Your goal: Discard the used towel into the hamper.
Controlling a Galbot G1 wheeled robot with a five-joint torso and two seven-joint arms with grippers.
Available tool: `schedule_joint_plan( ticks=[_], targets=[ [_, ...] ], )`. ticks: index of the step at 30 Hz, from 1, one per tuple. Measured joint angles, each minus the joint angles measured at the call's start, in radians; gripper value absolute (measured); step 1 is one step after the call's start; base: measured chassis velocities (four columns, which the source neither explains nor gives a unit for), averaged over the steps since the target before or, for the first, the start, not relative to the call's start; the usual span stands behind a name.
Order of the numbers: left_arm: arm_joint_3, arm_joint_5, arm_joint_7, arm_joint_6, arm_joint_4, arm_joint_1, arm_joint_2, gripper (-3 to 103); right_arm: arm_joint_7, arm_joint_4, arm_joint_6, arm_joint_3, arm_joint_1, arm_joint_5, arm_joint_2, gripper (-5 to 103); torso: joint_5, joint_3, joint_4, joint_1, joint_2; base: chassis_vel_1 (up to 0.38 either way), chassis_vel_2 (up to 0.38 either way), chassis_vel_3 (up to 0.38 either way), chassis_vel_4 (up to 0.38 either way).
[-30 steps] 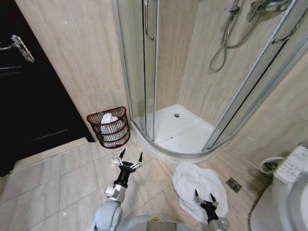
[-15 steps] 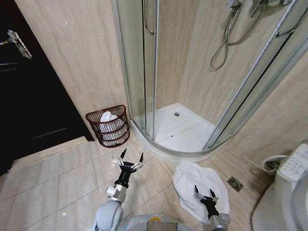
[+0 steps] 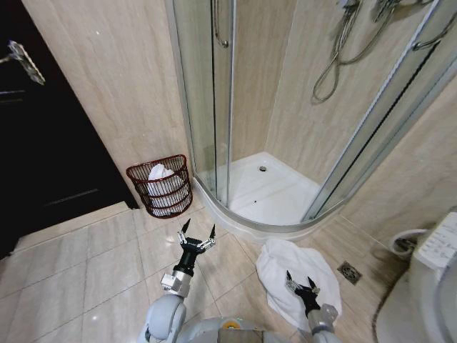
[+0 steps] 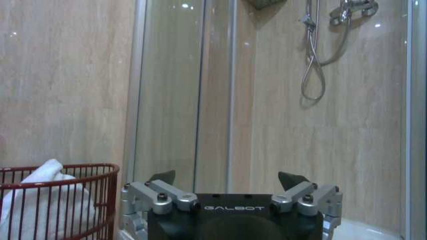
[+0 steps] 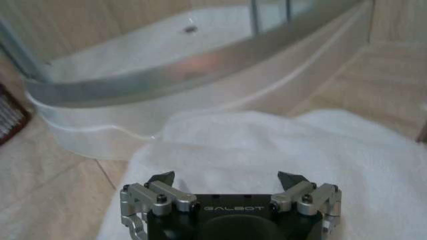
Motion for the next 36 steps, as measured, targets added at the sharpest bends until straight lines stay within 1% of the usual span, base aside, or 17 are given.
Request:
schedule_joint_plan(
  ticks=[3, 5, 6, 8, 15, 24, 25, 26, 27, 30, 31, 34, 36],
  targets=[
    [-0.007, 0.001, 0.0, 0.006, -0.005, -0.003, 0.002, 100, 0.029, -0.07, -0.057, 0.016, 0.056, -0.012, -0.004, 100, -0.0003, 0.001, 0.0, 0.001, 0.002, 0.0, 0.0, 0.0, 0.0],
    [-0.01, 0.001, 0.0, 0.007, -0.009, -0.004, 0.002, 100, 0.035, -0.086, -0.063, 0.017, 0.068, -0.015, -0.006, 100, -0.0002, 0.001, 0.0, 0.001, 0.002, 0.0, 0.0, 0.0, 0.0],
    [-0.016, 0.0, 0.001, 0.009, -0.015, -0.004, 0.002, 100, 0.049, -0.123, -0.066, 0.019, 0.092, -0.032, -0.01, 100, -0.0001, 0.002, 0.0, 0.001, 0.002, 0.0, 0.0, 0.0, 0.0],
    [-0.026, -0.003, 0.001, 0.01, -0.025, 0.0, 0.002, 100, 0.057, -0.17, -0.066, 0.027, 0.122, -0.066, -0.012, 100, -0.0002, 0.002, 0.0001, 0.001, 0.003, 0.0, 0.0, 0.0, 0.0],
    [-0.049, -0.013, 0.003, 0.005, -0.029, 0.007, 0.002, 100, 0.062, -0.257, -0.065, 0.034, 0.17, -0.114, -0.017, 100, -0.0004, 0.003, 0.0001, 0.002, 0.005, 0.0, 0.0, 0.0, 0.0],
    [-0.047, -0.017, 0.006, 0.003, -0.022, 0.0, 0.002, 100, 0.055, -0.281, -0.042, 0.035, 0.175, -0.118, -0.018, 100, -0.0002, 0.004, 0.0, 0.002, 0.006, 0.0, 0.0, 0.0, 0.0],
    [-0.044, -0.015, 0.006, 0.003, -0.021, -0.001, 0.001, 100, 0.055, -0.286, -0.038, 0.038, 0.176, -0.116, -0.018, 103, -0.0002, 0.004, 0.0, 0.002, 0.006, 0.0, 0.0, 0.0, 0.0],
    [-0.041, -0.013, 0.006, 0.004, -0.021, -0.002, 0.001, 100, 0.055, -0.292, -0.035, 0.041, 0.177, -0.115, -0.019, 100, -0.0002, 0.004, 0.0, 0.002, 0.006, 0.0, 0.0, 0.0, 0.0],
    [-0.041, -0.013, 0.006, 0.004, -0.021, -0.002, 0.001, 100, 0.055, -0.292, -0.035, 0.041, 0.177, -0.115, -0.019, 100, -0.0002, 0.004, 0.0, 0.002, 0.006, 0.0, 0.0, 0.0, 0.0],
    [-0.034, -0.007, 0.006, 0.005, -0.021, -0.002, -0.001, 100, 0.046, -0.31, -0.025, 0.047, 0.178, -0.111, -0.025, 84, -0.0003, 0.005, 0.0, 0.002, 0.007, 0.0, 0.0, 0.0, 0.0],
    [-0.034, -0.007, 0.006, 0.005, -0.021, -0.002, -0.001, 100, 0.046, -0.31, -0.025, 0.047, 0.178, -0.111, -0.025, 84, -0.0003, 0.005, 0.0, 0.002, 0.007, 0.0, 0.0, 0.0, 0.0],
    [-0.031, -0.004, 0.007, 0.005, -0.023, -0.002, -0.003, 100, 0.022, -0.324, -0.015, 0.056, 0.177, -0.101, -0.03, 68, -0.0002, 0.005, 0.0, 0.002, 0.007, 0.0, 0.0, 0.0, 0.0],
    [-0.03, -0.003, 0.007, 0.005, -0.024, -0.001, -0.003, 100, 0.019, -0.328, -0.007, 0.057, 0.177, -0.099, -0.031, 68, -0.0003, 0.005, 0.0, 0.002, 0.007, 0.0, 0.0, 0.0, 0.0]
  ],
)
